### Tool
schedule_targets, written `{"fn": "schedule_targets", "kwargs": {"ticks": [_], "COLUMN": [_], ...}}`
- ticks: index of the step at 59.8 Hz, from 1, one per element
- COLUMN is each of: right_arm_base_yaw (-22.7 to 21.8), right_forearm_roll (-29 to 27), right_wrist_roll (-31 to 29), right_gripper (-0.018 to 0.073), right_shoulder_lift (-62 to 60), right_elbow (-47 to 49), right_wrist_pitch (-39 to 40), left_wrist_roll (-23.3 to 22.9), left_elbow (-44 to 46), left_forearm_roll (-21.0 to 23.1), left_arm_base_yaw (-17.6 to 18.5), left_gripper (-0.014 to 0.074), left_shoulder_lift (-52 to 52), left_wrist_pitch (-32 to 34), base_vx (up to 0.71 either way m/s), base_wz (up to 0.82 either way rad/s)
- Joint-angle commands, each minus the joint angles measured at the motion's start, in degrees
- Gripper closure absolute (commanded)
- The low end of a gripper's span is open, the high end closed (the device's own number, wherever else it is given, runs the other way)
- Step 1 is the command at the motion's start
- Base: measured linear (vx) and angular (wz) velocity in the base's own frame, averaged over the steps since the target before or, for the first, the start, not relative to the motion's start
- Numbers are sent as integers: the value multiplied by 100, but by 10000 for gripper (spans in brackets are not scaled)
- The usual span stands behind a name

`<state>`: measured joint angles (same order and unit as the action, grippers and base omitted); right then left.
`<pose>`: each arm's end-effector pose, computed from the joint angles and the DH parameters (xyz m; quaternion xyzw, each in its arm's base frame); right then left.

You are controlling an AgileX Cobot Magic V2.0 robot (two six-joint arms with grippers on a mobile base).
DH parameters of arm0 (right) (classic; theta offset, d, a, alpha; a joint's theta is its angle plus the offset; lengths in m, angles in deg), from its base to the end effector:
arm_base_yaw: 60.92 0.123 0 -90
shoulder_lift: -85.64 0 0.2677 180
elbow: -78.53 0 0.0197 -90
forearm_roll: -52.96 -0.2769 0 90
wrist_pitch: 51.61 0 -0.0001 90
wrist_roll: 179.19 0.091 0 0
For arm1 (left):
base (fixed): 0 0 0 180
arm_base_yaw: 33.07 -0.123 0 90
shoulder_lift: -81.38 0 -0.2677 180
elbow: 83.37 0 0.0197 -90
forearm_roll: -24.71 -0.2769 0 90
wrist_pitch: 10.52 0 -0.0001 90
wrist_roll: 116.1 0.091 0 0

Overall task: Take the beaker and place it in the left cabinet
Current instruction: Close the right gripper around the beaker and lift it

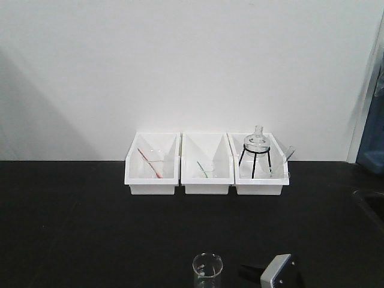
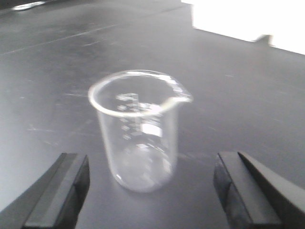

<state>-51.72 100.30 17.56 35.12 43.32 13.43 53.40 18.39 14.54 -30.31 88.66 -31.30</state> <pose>0.3125 0.1120 0.0454 -0.3174 0.7223 0.2972 0.5379 0.0964 0.0011 0.1731 -0.0065 0.7984 0.0054 0.6020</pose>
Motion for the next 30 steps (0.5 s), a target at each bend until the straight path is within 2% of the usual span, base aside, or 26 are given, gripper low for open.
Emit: {"fn": "schedule_targets", "kwargs": {"ticks": [1,30], "right_arm_base_yaw": [148,722], "right_forearm_roll": [-130,-695], "right_wrist_roll": [-28,7], "right_gripper": [-18,-17], "right_shoulder_lift": [-77,758], "right_elbow": [339,1623], "right_wrist_pitch": [1193,1083], "left_wrist_roll": [-23,-23], "left_elbow": [89,89], "left_forearm_roll": [-19,-19], "left_arm_base_yaw": [31,31], "left_gripper": [593,593], "left_shoulder_lift": [-56,-56], "left_wrist_pitch": [429,429], "base_vx": [0,0], "base_wz": [0,0]}}
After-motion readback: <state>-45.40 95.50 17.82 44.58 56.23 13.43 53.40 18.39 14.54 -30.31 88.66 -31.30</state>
